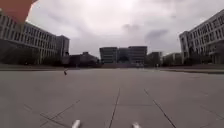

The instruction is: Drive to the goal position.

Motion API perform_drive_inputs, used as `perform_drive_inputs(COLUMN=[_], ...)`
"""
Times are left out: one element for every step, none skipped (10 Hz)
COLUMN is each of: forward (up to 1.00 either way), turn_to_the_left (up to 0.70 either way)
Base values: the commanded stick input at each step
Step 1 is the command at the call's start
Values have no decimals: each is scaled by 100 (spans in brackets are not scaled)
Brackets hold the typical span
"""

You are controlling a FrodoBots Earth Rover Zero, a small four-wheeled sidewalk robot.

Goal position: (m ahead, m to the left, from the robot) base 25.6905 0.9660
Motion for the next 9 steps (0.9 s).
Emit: perform_drive_inputs(forward=[85, 85, 85, 85, 85, 85, 85, 85, 85], turn_to_the_left=[0, 0, 4, 17, 30, 19, 0, 0, 0])
